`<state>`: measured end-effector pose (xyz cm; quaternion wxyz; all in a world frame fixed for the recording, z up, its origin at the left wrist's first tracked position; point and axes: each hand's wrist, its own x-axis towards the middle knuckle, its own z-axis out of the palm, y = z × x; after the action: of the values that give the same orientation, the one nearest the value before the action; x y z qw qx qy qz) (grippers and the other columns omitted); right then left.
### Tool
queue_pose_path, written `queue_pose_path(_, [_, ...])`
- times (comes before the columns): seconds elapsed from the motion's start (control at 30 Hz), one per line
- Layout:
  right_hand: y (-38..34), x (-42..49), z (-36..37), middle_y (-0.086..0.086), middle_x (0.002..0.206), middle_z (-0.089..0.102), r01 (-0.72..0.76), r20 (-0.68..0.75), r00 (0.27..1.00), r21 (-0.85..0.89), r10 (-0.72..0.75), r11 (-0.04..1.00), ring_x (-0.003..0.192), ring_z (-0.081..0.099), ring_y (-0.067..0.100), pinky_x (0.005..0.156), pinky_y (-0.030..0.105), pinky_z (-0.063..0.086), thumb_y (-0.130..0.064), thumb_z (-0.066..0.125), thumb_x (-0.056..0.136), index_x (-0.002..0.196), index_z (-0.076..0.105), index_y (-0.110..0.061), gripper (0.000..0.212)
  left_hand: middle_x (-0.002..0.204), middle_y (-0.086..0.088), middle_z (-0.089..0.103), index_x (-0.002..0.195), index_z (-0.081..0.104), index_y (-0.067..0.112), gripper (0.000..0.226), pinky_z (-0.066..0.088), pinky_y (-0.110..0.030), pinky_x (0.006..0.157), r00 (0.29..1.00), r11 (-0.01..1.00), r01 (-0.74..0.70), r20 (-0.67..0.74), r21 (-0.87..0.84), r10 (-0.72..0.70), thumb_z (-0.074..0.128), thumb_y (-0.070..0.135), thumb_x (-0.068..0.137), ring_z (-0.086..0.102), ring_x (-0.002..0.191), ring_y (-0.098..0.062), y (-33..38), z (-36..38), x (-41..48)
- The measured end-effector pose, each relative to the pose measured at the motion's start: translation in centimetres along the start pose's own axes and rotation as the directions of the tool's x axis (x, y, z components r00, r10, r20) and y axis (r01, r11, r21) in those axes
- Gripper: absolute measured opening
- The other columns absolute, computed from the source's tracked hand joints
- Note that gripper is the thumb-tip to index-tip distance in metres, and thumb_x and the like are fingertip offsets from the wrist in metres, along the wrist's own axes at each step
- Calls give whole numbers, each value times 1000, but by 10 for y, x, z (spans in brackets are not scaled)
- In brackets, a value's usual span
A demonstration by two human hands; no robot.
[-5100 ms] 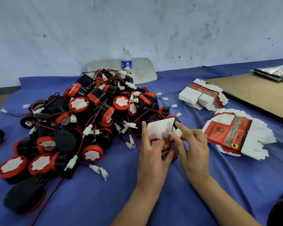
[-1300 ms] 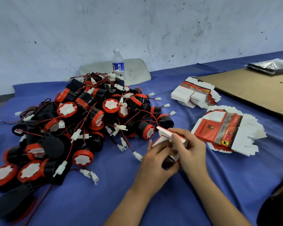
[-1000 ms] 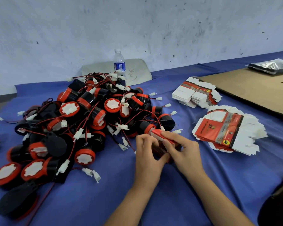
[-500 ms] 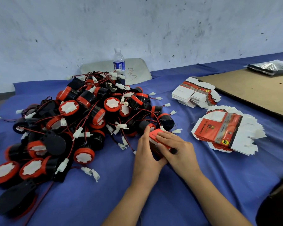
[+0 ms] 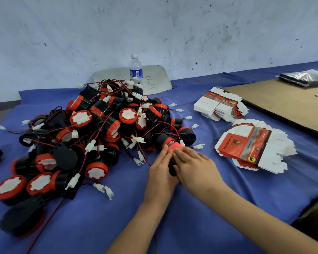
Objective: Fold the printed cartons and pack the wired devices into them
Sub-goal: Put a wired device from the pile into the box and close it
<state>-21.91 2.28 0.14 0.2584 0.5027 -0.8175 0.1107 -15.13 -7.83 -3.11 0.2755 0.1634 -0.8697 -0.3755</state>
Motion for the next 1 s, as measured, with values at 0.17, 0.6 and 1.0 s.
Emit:
queue_pose_path(0.17, [8,-14,8,-9,153,34,-141,236,969,286,73,948,139,31,29,111,36,32,-23,49,98,145,42,-20,48,160,3,16,143,41,16,75,26,-14,109,998,999,-34,46,35,32,75,8,77,25,144,-11,-1,3,-2])
queue_pose_path(0.6, [20,-35,0,-4,73,64,-303,55,795,899,605,316,67,54,4,65,22,43,-53,48,79,78,62,-21,35,97,15,60,102,54,41,47,40,-8,75,982,965,-142,95,-219,166,85,40,67,56,90,-2,10,1,-9])
queue_pose_path(1.0, [21,-29,-12,1,69,58,-347,29,606,909,795,232,66,50,10,63,29,40,-29,61,87,79,57,-15,18,87,14,65,121,50,44,57,46,-19,63,998,903,20,62,-429,7,48,70,70,55,63,-7,5,-3,-2])
